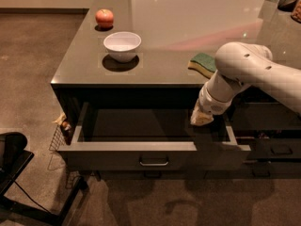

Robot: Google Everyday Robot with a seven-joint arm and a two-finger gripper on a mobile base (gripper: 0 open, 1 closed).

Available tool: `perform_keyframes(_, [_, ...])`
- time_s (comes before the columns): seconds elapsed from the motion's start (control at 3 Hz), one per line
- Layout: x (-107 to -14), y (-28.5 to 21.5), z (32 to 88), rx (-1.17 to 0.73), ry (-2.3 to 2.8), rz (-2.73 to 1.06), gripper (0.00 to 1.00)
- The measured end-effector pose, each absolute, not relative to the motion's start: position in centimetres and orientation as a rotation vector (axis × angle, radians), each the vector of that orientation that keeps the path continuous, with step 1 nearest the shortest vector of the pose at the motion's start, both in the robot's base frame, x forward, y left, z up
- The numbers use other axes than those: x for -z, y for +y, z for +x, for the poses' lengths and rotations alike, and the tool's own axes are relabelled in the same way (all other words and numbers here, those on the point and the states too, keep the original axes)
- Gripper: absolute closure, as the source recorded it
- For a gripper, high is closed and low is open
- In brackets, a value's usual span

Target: Open top drawer

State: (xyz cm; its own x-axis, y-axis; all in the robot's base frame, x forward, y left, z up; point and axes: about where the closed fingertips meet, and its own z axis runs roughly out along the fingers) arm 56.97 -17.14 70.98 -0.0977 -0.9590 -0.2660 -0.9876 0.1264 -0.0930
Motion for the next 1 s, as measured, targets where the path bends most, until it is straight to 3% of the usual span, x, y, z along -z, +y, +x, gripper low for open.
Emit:
perform_keyframes(0.33, [-69.0, -18.4, 58.3, -0.162, 2.178, -1.897, 1.00])
perform_keyframes(1.0, [-64.4, -19.0, 51.8, -0.223, 2.309, -1.854, 1.00])
